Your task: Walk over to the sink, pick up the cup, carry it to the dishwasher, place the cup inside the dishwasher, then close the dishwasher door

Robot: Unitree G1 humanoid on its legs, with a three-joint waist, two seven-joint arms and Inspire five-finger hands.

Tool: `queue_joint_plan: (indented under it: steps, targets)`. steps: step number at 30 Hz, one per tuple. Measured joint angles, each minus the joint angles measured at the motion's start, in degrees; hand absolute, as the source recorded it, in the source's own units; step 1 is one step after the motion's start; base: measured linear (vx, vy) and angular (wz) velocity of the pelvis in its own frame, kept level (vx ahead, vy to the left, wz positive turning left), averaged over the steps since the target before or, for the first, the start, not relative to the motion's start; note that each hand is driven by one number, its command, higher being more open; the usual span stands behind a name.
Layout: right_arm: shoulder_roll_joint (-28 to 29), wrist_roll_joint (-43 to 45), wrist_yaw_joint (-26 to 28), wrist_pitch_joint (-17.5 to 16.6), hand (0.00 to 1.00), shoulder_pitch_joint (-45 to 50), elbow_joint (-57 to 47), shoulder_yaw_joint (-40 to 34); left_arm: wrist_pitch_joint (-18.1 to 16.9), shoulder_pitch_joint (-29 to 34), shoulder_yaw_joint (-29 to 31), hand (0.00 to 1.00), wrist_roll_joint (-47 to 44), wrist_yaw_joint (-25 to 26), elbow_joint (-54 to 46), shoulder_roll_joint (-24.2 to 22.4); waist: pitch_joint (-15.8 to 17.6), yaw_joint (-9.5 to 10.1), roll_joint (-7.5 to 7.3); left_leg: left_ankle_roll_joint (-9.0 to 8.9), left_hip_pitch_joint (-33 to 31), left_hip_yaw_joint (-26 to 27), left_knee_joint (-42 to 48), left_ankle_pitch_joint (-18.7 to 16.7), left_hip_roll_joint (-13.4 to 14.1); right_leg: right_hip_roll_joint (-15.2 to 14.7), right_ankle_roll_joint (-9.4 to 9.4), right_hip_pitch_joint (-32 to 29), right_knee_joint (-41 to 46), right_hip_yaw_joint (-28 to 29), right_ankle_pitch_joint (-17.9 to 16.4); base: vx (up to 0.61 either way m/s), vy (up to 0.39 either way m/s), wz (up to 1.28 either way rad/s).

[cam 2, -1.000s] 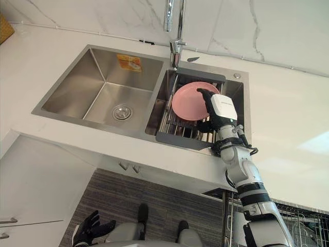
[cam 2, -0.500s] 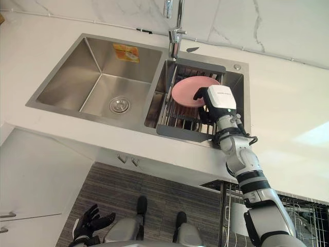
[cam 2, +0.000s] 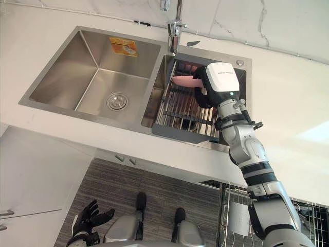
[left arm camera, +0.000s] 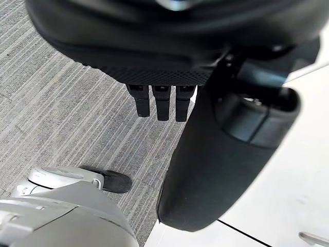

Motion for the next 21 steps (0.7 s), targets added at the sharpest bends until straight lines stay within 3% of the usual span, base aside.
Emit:
queue_joint_plan:
  steps: [7,15,21]
  targets:
    - [-1.9,0.0,-1.9,-4.2,0.3,8.6,-15.3,-4.8,0.0,0.1,0.1,0.9,1.1,-0.1,-0.6,0.2,-0.1,-0.85,-0.15,-0.01,1.6,0.6,0.0,-0.2,0.0,0.0,0.01,1.3,-0.2,0.5,0.0,0.0,-0.009,-0.05]
    - [-1.8,0.6,-3.2,-6.2,0.3,18.3,-25.3,-12.0,-0.2,2.5,1.2,0.9,1.4,-0.3,-2.4,1.2,-1.3,-2.49,-1.45,-0.13,3.4,2.2,-0.1,-1.3,0.1,0.1,-0.01,2.6,-1.1,1.9,-0.1,-0.02,-0.002,-0.11]
    - [1.2,2.8,-3.3,-7.8,0.3,28.1,-32.0,-16.4,-0.1,4.6,2.6,0.9,3.2,-1.4,-6.9,1.4,-4.4,-3.64,-1.67,-0.23,3.7,1.8,0.0,-1.4,0.1,0.1,-0.01,3.3,-1.4,1.4,-0.1,0.0,-0.008,0.04]
